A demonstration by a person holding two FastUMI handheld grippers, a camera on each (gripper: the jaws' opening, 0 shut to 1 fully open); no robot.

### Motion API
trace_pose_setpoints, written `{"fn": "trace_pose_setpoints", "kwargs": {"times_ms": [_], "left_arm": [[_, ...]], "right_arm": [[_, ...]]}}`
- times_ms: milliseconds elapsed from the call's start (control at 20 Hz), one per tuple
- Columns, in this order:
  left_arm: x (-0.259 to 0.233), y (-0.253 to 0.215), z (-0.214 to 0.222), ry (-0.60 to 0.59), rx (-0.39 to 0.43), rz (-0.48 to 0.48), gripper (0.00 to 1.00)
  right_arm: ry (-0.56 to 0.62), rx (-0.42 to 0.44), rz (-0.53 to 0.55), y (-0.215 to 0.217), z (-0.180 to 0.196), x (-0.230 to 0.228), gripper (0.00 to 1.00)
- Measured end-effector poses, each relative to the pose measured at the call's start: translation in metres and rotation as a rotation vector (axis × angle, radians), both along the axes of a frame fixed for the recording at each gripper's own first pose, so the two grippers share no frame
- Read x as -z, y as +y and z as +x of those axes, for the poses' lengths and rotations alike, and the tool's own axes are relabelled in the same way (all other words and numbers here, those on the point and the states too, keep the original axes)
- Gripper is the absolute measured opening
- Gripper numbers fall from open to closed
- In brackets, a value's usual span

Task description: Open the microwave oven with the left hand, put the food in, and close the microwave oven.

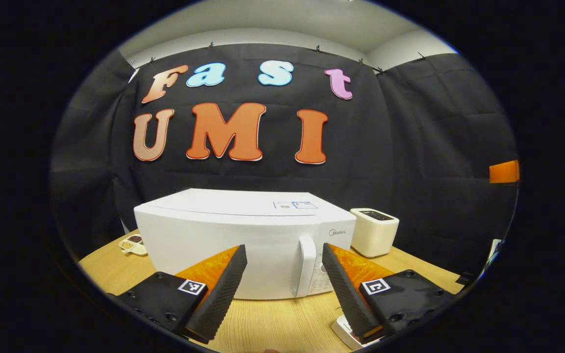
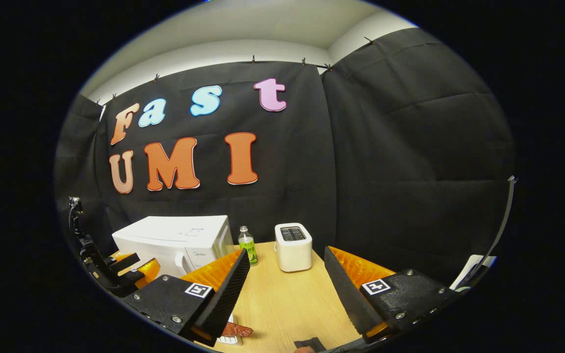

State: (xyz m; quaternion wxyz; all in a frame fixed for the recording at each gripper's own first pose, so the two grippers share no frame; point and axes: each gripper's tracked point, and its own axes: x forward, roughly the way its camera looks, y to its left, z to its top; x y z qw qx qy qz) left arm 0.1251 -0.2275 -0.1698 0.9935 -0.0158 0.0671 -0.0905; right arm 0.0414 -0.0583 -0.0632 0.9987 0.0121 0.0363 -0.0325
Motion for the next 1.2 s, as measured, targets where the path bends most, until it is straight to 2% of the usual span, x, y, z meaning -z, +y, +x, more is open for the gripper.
{"fn": "trace_pose_setpoints", "kwargs": {"times_ms": [400,500,550,600,650,750,800,900,950,1050,1100,1200], "left_arm": [[0.061,-0.041,0.045,0.086,0.023,0.043,0.98],[0.063,-0.042,0.051,0.074,0.004,0.066,0.89],[0.067,-0.041,0.055,0.068,-0.006,0.075,0.80],[0.069,-0.039,0.058,0.069,-0.021,0.079,0.78],[0.074,-0.040,0.061,0.072,-0.024,0.072,0.67],[0.081,-0.046,0.066,0.088,-0.015,0.058,0.55],[0.085,-0.044,0.067,0.106,-0.032,0.061,0.55],[0.094,-0.046,0.069,0.127,-0.054,0.060,0.49],[0.087,-0.042,0.062,0.129,-0.067,0.072,0.35],[0.090,-0.045,0.067,0.093,-0.044,0.088,0.29],[0.090,-0.048,0.068,0.080,-0.030,0.066,0.20],[0.090,-0.045,0.068,0.079,-0.014,0.057,0.12]], "right_arm": [[0.054,0.024,0.041,-0.027,0.005,0.029,0.95],[0.054,0.037,0.039,-0.034,0.007,0.031,0.95],[0.053,0.042,0.041,-0.037,0.008,0.031,0.95],[0.050,0.041,0.047,-0.038,0.006,0.032,0.95],[0.047,0.036,0.052,-0.038,0.005,0.031,0.95],[0.043,0.032,0.052,-0.039,0.004,0.033,0.95],[0.043,0.032,0.048,-0.040,0.005,0.034,0.95],[0.044,0.031,0.047,-0.040,0.005,0.035,0.95],[0.045,0.029,0.052,-0.040,0.005,0.035,0.95],[0.043,0.024,0.060,-0.039,0.005,0.038,0.95],[0.043,0.024,0.060,-0.040,0.005,0.038,0.95],[0.043,0.030,0.057,-0.043,0.005,0.040,0.95]]}}
